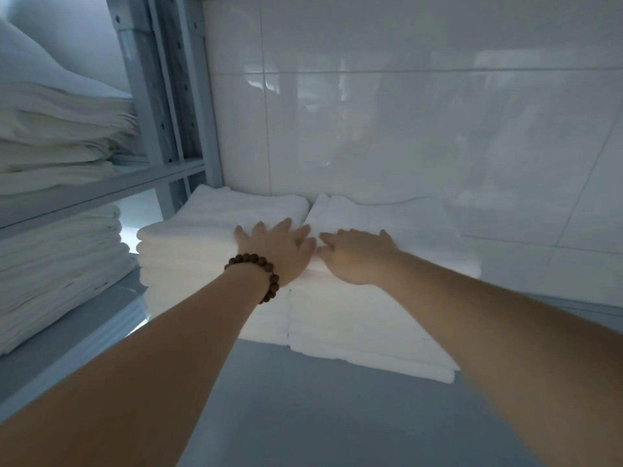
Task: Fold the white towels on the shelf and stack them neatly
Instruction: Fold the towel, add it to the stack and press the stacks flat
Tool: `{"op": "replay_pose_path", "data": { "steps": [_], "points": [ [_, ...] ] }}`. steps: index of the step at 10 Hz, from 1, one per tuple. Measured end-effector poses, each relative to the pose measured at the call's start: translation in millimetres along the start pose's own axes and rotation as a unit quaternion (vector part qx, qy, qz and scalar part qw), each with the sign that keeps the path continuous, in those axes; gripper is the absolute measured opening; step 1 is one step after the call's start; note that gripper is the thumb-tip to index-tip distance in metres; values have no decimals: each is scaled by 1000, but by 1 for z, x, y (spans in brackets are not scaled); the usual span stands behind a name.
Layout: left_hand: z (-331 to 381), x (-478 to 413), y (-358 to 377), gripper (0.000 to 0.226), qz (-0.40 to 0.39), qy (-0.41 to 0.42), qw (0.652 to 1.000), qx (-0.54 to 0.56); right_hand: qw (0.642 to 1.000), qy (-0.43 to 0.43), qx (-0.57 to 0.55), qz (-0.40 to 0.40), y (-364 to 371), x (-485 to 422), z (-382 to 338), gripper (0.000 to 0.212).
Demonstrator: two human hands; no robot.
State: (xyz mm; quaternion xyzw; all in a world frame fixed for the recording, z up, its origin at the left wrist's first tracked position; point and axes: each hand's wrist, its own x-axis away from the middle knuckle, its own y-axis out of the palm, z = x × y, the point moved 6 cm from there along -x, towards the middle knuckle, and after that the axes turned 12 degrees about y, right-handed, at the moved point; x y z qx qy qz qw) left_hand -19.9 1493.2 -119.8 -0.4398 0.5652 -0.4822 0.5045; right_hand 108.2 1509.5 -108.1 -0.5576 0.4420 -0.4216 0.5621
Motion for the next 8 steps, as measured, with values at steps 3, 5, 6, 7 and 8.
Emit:
{"op": "replay_pose_path", "data": {
  "steps": [3, 5, 6, 7, 8],
  "points": [
    [-15, 8, 7, 49, 22, 8, 999, 48, 997, 79, -21, -3, -6, 27, 87, 50],
    [-13, 34, -3, 51, 64, 21, 989, 128, 994, 99, -17, 35, -6, 32, 107, 51],
    [-13, 53, -10, 51, 62, 10, 979, 193, 992, 107, -31, 60, -8, 37, 107, 48],
    [-11, 79, -18, 52, 39, -7, 973, 228, 990, 120, -21, 66, -11, 52, 104, 44],
    [-7, 108, -33, 52, 36, -29, 971, 234, 989, 133, -40, 46, -17, 71, 99, 49]
  ]
}}
